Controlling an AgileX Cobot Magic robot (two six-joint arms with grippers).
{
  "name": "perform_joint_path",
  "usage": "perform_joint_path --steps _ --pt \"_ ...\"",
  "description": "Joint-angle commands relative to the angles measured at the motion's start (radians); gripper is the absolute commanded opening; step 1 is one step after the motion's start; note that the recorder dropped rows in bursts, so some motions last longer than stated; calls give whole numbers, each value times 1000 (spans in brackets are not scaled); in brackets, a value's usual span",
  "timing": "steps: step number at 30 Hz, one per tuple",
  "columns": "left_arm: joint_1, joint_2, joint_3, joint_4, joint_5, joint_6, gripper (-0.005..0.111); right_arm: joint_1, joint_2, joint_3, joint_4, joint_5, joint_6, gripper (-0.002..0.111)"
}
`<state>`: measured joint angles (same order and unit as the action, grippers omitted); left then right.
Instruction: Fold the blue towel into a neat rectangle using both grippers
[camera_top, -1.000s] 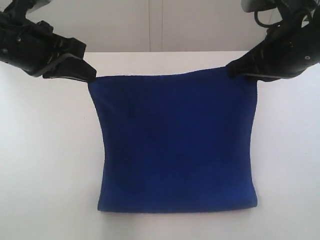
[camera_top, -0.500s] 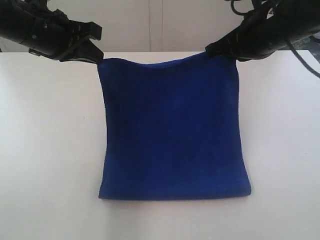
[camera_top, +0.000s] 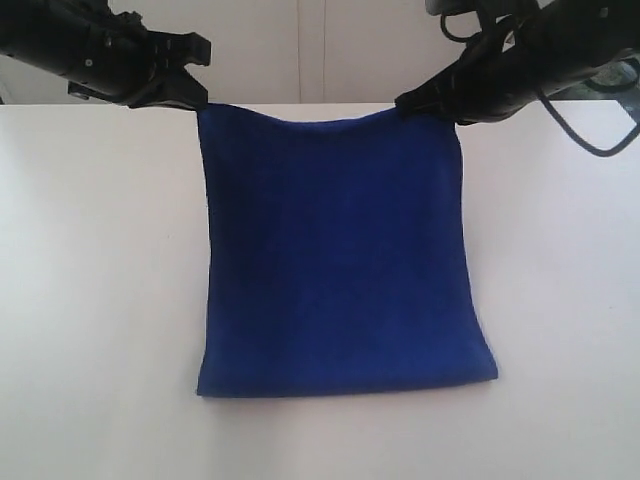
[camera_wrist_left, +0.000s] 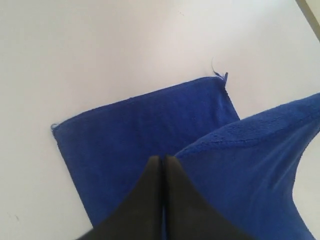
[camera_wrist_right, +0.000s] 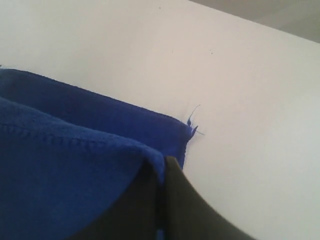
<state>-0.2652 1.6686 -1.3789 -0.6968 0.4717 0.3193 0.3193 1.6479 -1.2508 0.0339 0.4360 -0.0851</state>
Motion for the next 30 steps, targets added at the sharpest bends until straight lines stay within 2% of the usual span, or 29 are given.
perform_joint_path --steps 1,14,30 --pt "23 27 -26 3 11 -17 0 -11 34 -24 -11 -47 9 0" --pt "23 149 -111 -8 -42 -10 0 -39 128 -57 -34 -134 9 0" --pt "21 303 -112 -28 -188 -2 0 -47 300 -57 -34 -317 10 0"
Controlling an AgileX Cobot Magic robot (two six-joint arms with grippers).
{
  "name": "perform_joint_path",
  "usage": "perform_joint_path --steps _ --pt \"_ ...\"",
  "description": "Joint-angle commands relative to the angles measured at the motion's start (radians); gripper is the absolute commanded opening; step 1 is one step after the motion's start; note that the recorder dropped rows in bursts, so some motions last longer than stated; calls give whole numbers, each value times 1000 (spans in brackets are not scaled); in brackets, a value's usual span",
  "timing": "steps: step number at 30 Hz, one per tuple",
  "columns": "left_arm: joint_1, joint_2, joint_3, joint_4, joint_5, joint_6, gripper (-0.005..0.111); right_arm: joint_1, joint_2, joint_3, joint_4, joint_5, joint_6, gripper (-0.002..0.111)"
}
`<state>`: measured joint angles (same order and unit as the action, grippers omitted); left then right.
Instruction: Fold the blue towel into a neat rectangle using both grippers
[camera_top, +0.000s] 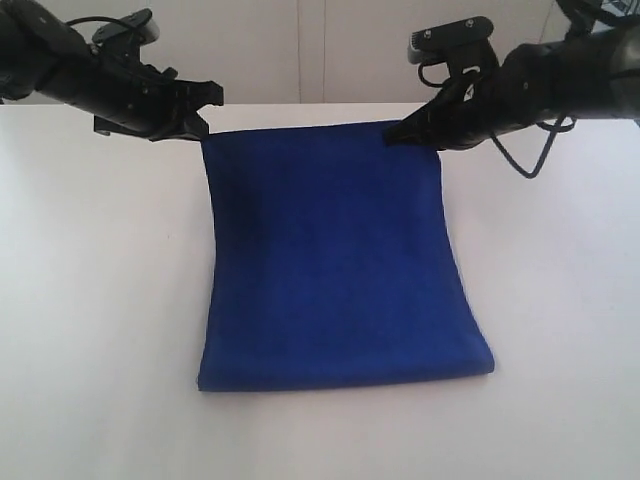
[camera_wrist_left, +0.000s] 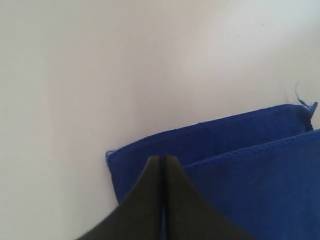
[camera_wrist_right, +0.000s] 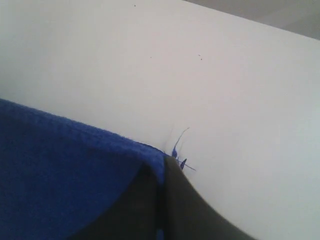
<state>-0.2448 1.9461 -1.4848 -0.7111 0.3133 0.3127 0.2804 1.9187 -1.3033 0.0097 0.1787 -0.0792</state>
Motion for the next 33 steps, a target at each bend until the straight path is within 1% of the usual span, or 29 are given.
perform_joint_path --steps 1,7,13,15,19,29,31,33 --pt "1 35 -6 -14 -34 5 0 -8 37 -4 -10 -74 4 0" --pt "-6 84 -10 -18 -90 5 0 -8 79 -4 -10 -141 4 0" --pt "-7 142 -58 -20 -101 8 0 -10 123 -4 -10 -203 4 0" --pt "-7 156 -65 -41 -110 8 0 -10 133 -4 -10 -218 4 0" --pt "-7 177 -65 -95 -123 8 0 -10 149 -4 -10 -234 4 0" --pt "-7 194 -65 -98 -125 8 0 -10 156 -3 -10 -262 -2 0" --pt "-7 194 -65 -98 -129 8 7 -10 156 -3 -10 -264 -2 0" --pt "-7 194 -65 -98 -131 8 18 -10 156 -3 -10 -264 -2 0"
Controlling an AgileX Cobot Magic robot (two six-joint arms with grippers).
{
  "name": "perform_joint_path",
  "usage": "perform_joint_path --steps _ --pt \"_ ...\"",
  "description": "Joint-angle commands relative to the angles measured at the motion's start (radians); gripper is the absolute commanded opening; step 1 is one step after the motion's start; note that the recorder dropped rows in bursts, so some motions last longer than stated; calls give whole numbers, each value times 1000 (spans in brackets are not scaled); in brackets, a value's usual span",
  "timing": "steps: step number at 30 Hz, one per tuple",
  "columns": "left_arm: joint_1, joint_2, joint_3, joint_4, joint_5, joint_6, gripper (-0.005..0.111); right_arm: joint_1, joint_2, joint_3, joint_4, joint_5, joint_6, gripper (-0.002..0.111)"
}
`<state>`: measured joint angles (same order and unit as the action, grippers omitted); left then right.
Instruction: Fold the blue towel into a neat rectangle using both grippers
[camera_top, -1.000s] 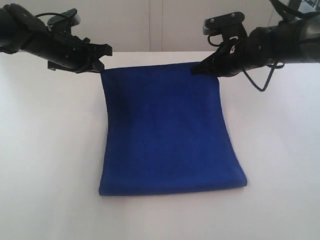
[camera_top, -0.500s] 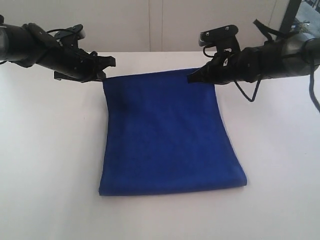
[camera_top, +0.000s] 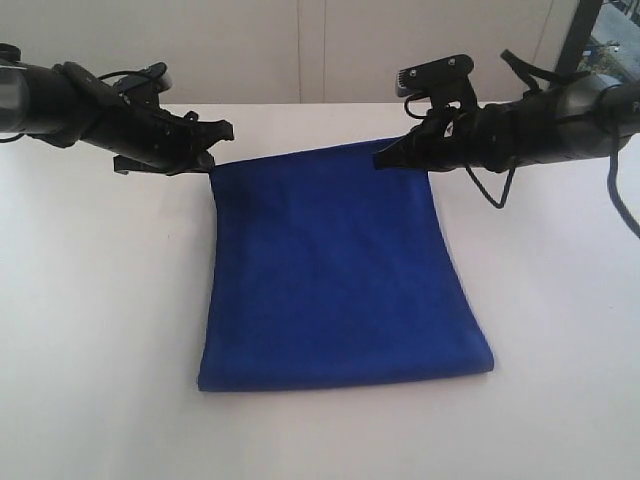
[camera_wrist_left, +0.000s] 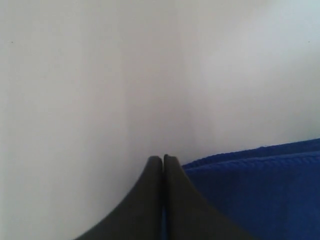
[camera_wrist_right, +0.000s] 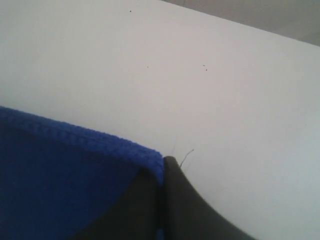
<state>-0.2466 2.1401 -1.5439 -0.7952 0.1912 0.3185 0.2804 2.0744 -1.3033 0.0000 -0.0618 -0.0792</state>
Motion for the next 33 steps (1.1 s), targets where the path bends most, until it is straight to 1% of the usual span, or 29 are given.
perform_joint_path --steps 1,2,5,7,13,15,17,19,21,23,24,29,33 --pt "-5 0 -6 -13 -12 2 25 -10 1 -3 0 -23 -2 0" --pt "-5 0 -6 -13 -14 2 33 -10 1 -3 0 -23 -2 0" --pt "-5 0 -6 -13 -24 2 50 -10 1 -3 0 -23 -2 0" --pt "-5 0 -6 -13 -26 2 55 -10 1 -3 0 -23 -2 0" --pt "-5 0 -6 -13 11 2 56 -10 1 -3 0 -23 -2 0" --pt "-5 0 -6 -13 31 2 56 -10 1 -3 0 -23 -2 5" --pt "-5 -7 -6 -13 63 2 56 -10 1 -3 0 -23 -2 17" --pt "-5 -13 -6 -10 95 2 56 -10 1 -3 0 -23 -2 33" --pt "-5 -26 -6 -6 117 7 56 -10 1 -3 0 -23 -2 47" --pt "-5 -36 -6 -6 129 30 56 -10 -1 -3 0 -16 -2 58" --pt "-5 -40 -6 -6 139 39 56 -10 -3 -3 6 -4 2 61" --pt "-5 -66 -6 -6 209 41 56 -15 -59 -3 7 116 56 62" --pt "-5 -82 -6 -3 269 50 56 -37 -115 -3 7 128 91 62"
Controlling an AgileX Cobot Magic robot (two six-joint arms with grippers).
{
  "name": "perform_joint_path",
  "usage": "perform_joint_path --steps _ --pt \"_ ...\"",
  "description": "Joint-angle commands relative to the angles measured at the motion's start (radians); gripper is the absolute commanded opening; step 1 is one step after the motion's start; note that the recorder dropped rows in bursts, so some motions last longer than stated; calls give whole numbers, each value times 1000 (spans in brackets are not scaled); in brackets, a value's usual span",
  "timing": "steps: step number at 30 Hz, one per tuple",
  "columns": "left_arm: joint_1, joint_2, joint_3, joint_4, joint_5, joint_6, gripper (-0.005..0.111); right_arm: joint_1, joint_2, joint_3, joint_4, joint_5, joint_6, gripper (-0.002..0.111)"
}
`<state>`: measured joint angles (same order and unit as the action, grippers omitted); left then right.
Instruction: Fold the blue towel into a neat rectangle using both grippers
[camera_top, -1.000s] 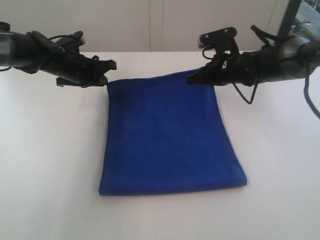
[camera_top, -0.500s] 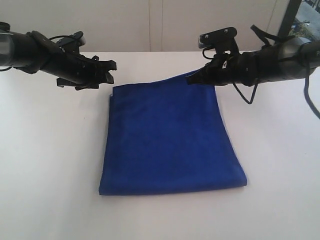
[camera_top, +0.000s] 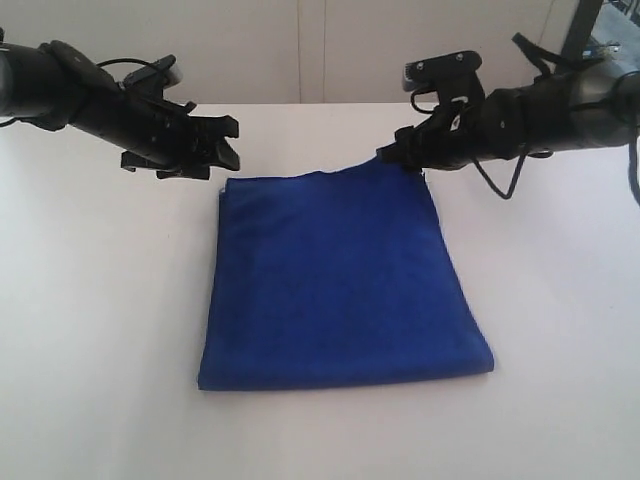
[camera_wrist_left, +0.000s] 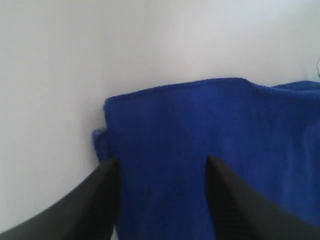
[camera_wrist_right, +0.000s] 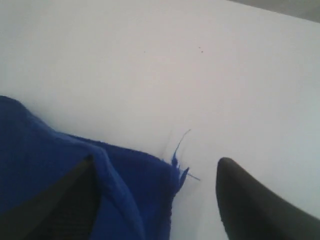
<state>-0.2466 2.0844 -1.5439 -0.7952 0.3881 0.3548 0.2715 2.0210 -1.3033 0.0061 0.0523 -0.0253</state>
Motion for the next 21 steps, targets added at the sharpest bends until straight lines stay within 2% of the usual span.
perform_joint_path --steps 1,7,21 --pt "-5 -30 -6 -3 83 21 56 -36 -77 -3 1 14 47 62" --pt "-5 -42 -6 -3 142 41 56 -53 -115 -3 1 45 60 62" --pt "-5 -42 -6 -9 161 45 56 -50 -32 -1 2 59 62 62"
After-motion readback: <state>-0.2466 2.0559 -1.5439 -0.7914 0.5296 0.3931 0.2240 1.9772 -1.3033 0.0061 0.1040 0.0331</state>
